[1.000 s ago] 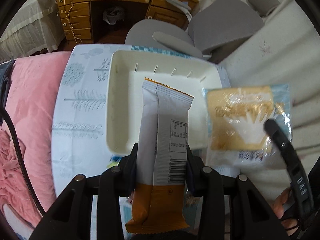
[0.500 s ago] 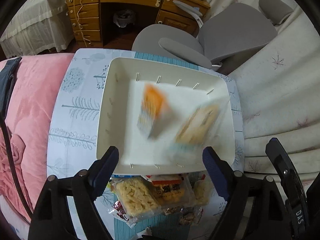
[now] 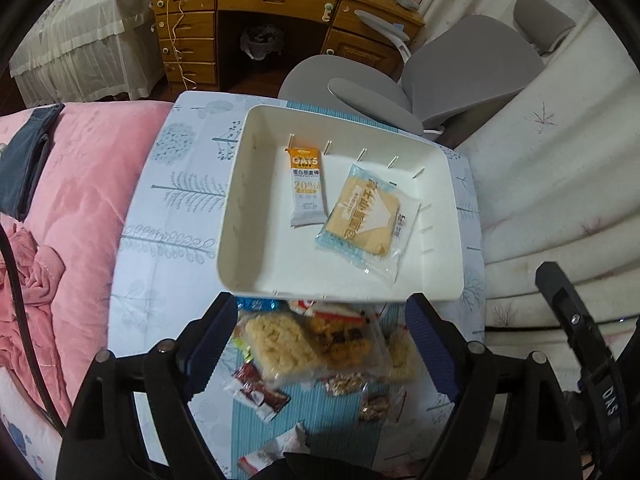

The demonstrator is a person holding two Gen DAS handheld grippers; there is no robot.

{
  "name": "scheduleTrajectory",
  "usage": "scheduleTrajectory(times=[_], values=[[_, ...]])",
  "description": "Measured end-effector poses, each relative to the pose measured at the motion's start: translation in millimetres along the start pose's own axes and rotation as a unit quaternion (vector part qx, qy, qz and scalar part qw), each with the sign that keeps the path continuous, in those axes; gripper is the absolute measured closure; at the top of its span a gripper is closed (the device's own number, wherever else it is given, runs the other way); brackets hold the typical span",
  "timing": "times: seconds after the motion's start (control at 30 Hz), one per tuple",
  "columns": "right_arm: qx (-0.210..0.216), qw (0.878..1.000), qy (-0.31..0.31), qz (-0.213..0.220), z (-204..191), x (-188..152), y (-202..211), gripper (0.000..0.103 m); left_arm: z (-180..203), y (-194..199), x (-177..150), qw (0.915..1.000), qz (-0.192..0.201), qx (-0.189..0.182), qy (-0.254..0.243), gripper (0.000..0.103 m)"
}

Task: Organize snacks
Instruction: 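Withdraw both tools from the tray back over the snack pile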

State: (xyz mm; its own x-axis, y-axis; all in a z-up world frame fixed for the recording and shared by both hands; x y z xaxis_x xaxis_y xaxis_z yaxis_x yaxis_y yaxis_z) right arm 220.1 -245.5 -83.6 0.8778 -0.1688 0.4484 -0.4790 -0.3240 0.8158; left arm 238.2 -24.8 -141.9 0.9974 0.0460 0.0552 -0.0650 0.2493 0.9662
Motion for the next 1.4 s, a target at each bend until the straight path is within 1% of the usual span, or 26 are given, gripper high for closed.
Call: scheduleTrajectory(times=[0.3, 0.53, 0.73, 0.9, 1.07, 1.17, 1.3, 1.33, 1.4], values=[[-0.023, 0.999, 0.003, 0.025, -14.1, -31.7, 35.3, 0.026, -18.5, 23.2, -48.6, 0.9997, 0.024, -0.002, -0.003, 0.018], [-0.048, 0.998, 0.0, 0.04, -23.7, -69.2, 55.7, 0.026, -39.1, 31.9, -91.1, 0.9995, 0.032, -0.003, -0.004, 0.018], [-0.063, 0.997, -0.005, 0.037, -33.1, -107.9, 64.8, 0.026, -51.2, 29.4, -126.9, 0.9994, 0.031, -0.01, -0.013, 0.018], [-0.07, 0.997, -0.021, 0.03, -35.1, -139.2, 68.2, 0.026, -57.6, 23.2, -154.7, 0.9992, 0.027, -0.018, -0.021, 0.018], [-0.081, 0.996, -0.041, 0.022, -31.0, -174.6, 69.8, 0.026, -58.2, 7.4, -176.4, 0.9994, 0.007, -0.016, -0.028, 0.018], [-0.086, 0.995, -0.051, 0.013, -26.0, -193.3, 68.1, 0.026, -57.6, -3.1, -187.6, 0.9993, -0.007, -0.009, -0.035, 0.018], [-0.093, 0.994, -0.051, 0.001, -19.9, -213.8, 65.1, 0.026, -54.1, -18.4, -199.3, 0.9989, -0.027, -0.005, -0.038, 0.018], [-0.095, 0.994, -0.048, -0.004, -17.6, -218.0, 63.4, 0.026, -52.5, -22.5, -201.2, 0.9987, -0.034, -0.002, -0.039, 0.018], [-0.1, 0.994, -0.044, -0.011, -13.9, -225.5, 60.2, 0.026, -50.3, -33.6, -205.1, 0.9976, -0.055, 0.015, -0.039, 0.018]])
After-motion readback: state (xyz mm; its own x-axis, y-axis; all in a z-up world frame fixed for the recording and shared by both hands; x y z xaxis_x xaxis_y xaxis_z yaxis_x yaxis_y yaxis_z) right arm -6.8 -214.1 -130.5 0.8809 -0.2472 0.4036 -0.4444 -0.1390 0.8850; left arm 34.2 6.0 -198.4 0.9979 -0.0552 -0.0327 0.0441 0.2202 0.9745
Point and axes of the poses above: each gripper's, at about its wrist camera, not at the fingertips, and y roughly against the way its jaws point, z to its right, x to its top, the point moved 7 cm from there along -y, roughly the way its jaws point, and after that the axes turned 14 degrees about -z, right-handed, at the moved point
